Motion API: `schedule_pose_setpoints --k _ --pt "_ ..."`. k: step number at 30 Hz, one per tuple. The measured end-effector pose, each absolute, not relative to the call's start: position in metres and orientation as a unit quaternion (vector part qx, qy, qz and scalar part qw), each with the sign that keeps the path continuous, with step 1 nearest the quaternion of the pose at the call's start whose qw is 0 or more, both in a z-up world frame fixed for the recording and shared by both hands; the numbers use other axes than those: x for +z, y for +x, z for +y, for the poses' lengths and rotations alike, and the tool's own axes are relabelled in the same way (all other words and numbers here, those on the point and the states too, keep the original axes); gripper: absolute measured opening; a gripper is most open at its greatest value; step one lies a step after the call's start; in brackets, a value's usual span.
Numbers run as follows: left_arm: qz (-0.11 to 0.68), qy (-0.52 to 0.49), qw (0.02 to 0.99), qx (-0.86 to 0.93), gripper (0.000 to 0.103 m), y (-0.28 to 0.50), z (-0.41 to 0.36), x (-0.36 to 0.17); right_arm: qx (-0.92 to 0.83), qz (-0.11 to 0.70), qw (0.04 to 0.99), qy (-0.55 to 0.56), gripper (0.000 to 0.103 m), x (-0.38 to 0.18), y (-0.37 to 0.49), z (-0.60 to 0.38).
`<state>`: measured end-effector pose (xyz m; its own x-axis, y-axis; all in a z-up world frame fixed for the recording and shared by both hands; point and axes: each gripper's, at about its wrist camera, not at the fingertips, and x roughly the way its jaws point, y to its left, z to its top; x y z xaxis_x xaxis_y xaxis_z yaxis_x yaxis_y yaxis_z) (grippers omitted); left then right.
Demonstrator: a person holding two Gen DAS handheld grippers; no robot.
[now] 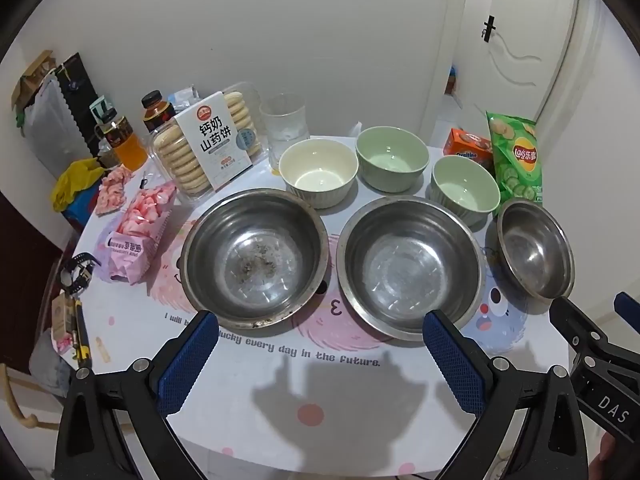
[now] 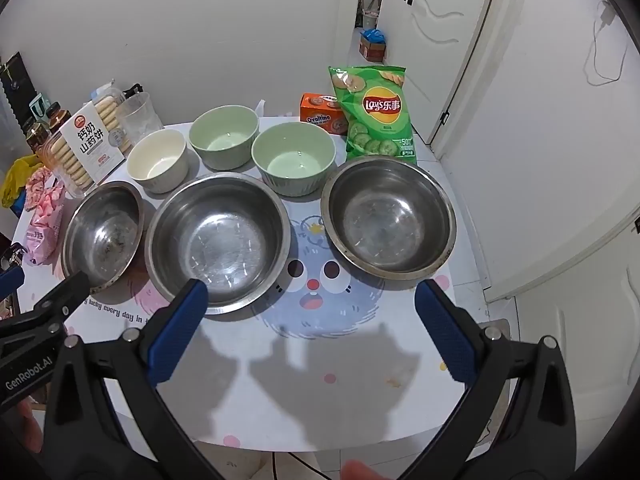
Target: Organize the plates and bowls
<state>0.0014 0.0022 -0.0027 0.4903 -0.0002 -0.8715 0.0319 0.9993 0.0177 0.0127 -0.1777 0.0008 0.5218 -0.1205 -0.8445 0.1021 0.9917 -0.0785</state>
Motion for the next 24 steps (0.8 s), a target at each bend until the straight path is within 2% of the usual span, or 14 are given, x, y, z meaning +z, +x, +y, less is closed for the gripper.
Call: schedule_pose_setpoints --k 24 --pt "0.507 0.015 0.862 -0.009 0.103 0.0088 0.001 -0.0043 -0.062 0.488 0.871 -0.011 0.103 -0.0017 0.018 -0.1781"
